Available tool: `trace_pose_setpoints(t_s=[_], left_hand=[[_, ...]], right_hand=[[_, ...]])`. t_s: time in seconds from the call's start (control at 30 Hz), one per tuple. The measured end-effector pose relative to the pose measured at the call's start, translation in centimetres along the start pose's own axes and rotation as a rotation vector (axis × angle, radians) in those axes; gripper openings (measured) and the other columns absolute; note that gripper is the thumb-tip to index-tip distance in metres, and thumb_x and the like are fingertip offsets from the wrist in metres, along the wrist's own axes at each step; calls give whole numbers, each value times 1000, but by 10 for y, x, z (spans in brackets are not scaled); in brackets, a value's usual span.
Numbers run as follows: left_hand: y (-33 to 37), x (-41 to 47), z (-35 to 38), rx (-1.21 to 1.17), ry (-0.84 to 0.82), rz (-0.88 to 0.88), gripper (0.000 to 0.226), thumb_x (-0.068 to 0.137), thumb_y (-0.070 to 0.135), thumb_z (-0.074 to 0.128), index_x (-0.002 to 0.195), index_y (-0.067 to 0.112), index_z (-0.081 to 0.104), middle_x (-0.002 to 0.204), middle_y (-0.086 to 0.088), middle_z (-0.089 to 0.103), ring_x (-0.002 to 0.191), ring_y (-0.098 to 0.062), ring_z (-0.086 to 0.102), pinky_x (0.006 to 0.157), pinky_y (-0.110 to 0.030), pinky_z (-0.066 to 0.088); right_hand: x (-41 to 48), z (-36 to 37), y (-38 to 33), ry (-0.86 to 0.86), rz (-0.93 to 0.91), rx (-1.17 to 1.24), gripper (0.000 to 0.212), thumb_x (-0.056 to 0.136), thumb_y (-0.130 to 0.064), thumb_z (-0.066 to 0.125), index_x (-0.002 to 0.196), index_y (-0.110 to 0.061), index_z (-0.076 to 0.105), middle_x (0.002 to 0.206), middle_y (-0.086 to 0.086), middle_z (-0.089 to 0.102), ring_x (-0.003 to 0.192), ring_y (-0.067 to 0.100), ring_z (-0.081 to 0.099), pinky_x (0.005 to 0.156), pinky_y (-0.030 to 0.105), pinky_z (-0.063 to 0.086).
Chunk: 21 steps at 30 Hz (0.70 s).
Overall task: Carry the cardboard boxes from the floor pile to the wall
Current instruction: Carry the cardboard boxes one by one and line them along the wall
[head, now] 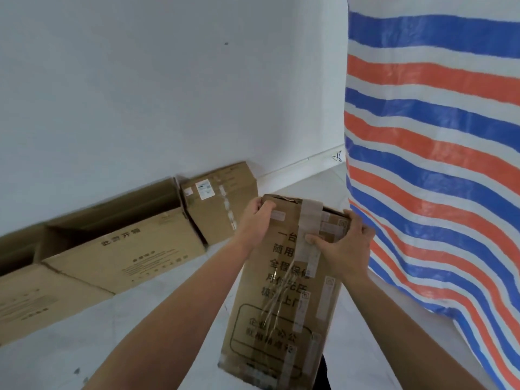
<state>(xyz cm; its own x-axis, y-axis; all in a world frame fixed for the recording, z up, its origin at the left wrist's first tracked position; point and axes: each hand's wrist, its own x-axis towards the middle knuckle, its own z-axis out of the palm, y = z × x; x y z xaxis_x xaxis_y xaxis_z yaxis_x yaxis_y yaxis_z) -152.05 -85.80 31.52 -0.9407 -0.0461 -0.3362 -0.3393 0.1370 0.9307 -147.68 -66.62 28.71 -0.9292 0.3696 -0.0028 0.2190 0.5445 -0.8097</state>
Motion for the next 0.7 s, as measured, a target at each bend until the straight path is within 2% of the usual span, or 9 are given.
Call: trace_pose_setpoints(t_s=[0.07, 0.13, 0.27, 0.4, 0.47, 0.53, 0.63, 0.7], left_hand=[[-8, 56, 16, -11, 28, -74, 41, 88, 45, 51, 122, 21, 55, 104, -6, 65, 99, -25, 65, 88, -46, 55], [-19, 99, 25, -7, 60, -116, 37, 95, 41, 50, 124, 18, 54, 103, -3, 62, 98, -21, 61, 84, -39, 50], [-44, 198, 50, 74, 58, -158, 30, 103, 31, 42, 121, 11, 56, 97, 4, 56, 92, -11, 53, 79, -27, 39], [-84, 285, 58, 125, -4, -200, 27, 99, 39, 43, 104, 20, 62, 98, -1, 60, 99, -21, 56, 97, -42, 42], [-108, 317, 55, 167, -41, -194, 29, 98, 40, 48, 114, 20, 62, 109, 0, 63, 107, -20, 58, 102, -41, 44], [-135, 356, 48, 260, -28, -182, 40, 99, 38, 52, 133, 18, 54, 124, 2, 61, 114, -16, 56, 102, -35, 43], [-183, 392, 22, 464, -44, -285, 52, 96, 55, 46, 137, 23, 47, 126, 3, 60, 111, -20, 57, 100, -44, 46], [-218, 392, -5, 647, -7, -412, 76, 84, 78, 35, 139, 26, 43, 132, -2, 58, 118, -26, 55, 104, -51, 43]], right_hand=[[49, 25, 20, -25, 61, -9, 94, 66, -44, 91, 141, -28, 37, 142, 9, 31, 123, 26, 47, 96, 40, 47], [86, 48, 37, -70, 82, -18, 94, 67, -46, 90, 143, -31, 37, 148, 6, 27, 126, 28, 47, 99, 44, 48], [162, 102, 77, -153, 180, -79, 94, 70, -50, 87, 147, -31, 38, 161, 4, 19, 137, 29, 41, 105, 44, 42], [208, 162, 122, -195, 351, -61, 90, 69, -54, 86, 145, -28, 45, 154, 7, 32, 134, 25, 44, 106, 41, 41], [222, 189, 139, -191, 425, -42, 90, 70, -61, 82, 145, -29, 44, 150, 6, 36, 132, 25, 47, 105, 43, 43], [245, 221, 151, -158, 406, -70, 87, 76, -70, 72, 147, -35, 36, 152, 6, 31, 131, 28, 47, 104, 46, 45], [291, 250, 151, -129, 370, -140, 83, 85, -70, 62, 151, -34, 27, 155, 10, 25, 136, 32, 40, 108, 44, 38], [329, 266, 153, -118, 394, -166, 86, 88, -69, 59, 155, -30, 21, 157, 14, 23, 139, 33, 36, 111, 44, 34]])
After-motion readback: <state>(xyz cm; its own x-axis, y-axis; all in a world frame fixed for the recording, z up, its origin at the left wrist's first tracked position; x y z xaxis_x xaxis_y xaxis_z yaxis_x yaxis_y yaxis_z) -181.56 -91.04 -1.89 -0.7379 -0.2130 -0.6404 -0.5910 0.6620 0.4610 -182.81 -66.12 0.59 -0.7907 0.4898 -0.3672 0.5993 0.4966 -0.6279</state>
